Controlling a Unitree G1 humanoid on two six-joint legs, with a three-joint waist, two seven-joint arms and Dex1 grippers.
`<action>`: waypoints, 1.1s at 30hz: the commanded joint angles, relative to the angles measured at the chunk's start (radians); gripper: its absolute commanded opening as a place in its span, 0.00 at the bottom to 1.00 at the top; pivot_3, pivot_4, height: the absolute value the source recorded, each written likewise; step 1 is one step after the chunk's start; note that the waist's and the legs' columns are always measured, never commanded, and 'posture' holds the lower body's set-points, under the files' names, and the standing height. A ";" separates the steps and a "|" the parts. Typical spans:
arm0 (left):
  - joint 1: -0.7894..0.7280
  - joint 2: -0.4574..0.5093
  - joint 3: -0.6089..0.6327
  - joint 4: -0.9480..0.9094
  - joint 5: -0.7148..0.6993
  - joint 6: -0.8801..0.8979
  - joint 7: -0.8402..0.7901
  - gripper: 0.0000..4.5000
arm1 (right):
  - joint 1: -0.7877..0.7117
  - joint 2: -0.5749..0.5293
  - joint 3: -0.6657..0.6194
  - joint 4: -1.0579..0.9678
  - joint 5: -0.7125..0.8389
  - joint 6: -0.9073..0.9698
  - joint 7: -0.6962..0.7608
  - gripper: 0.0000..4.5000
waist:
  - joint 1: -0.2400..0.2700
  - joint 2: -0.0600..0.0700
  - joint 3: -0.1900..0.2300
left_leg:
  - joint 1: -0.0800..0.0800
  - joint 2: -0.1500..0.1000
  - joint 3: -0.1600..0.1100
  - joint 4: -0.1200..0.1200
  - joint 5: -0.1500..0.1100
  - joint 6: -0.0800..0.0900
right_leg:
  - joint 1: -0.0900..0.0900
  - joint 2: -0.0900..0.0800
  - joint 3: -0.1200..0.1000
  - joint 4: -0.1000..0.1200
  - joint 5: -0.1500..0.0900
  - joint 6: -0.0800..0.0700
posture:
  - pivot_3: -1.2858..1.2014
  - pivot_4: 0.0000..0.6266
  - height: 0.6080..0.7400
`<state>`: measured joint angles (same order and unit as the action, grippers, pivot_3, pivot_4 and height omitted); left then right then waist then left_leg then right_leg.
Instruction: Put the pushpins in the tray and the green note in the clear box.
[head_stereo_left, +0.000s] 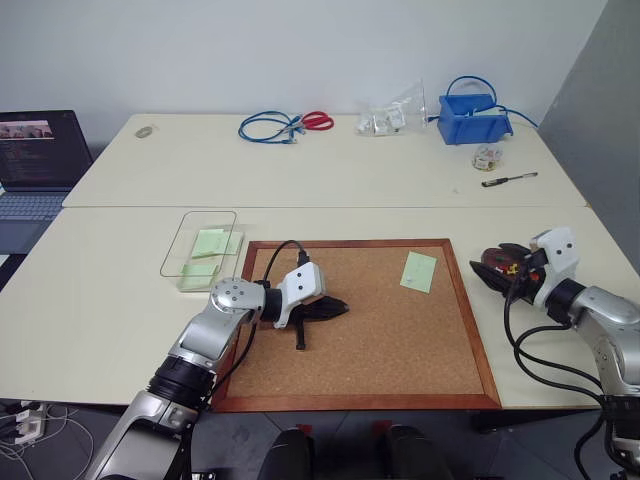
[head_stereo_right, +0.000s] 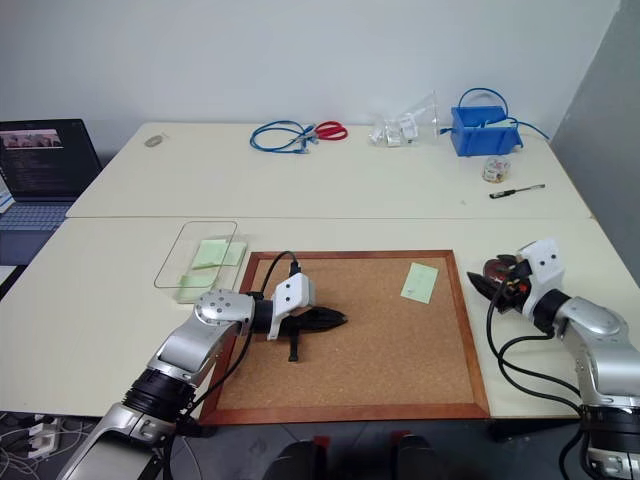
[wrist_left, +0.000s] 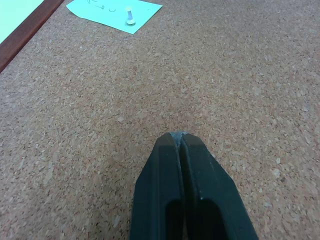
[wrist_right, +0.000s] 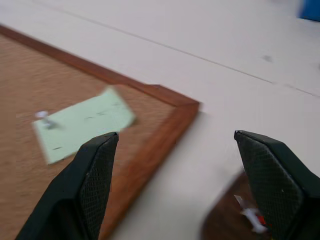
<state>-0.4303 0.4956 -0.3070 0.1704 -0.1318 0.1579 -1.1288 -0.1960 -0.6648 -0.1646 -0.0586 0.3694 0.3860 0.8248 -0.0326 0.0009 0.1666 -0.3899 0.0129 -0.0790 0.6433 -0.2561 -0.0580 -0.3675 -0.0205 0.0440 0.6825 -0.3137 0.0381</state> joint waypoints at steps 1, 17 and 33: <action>0.054 0.013 -0.079 0.046 0.054 0.020 -0.035 0.00 | -0.026 0.010 0.088 -0.069 0.022 -0.018 0.092 0.88 | 0.000 0.000 0.000 | 0.000 0.000 0.000 0.000 0.000 0.000 | 0.000 0.000 0.000 0.000 0.000 0.000 | 0.52 0.24 1.00; 0.078 0.037 -0.071 0.022 0.053 0.024 -0.031 0.00 | -0.130 0.110 0.208 0.115 -0.056 -0.114 0.110 0.88 | -0.001 0.000 0.000 | 0.000 0.000 0.000 0.000 0.000 0.000 | 0.000 0.000 0.000 0.000 0.000 0.000 | 0.52 0.24 1.00; 0.073 0.039 -0.071 0.024 0.053 0.024 -0.032 0.00 | -0.160 0.154 0.245 0.212 -0.102 -0.185 0.125 0.51 | -0.002 0.000 0.000 | 0.000 0.000 0.000 0.000 0.000 0.000 | 0.000 0.000 0.000 0.000 0.000 0.000 | 0.52 0.24 1.00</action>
<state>-0.4092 0.5096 -0.3073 0.1453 -0.1319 0.1481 -1.1243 -0.3384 -0.5069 0.0809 0.1655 0.2702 0.2250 0.9356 -0.0350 0.0004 0.1664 -0.3899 0.0133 -0.0793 0.6434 -0.2561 -0.0580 -0.3677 -0.0202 0.0437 0.6825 -0.3137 0.0381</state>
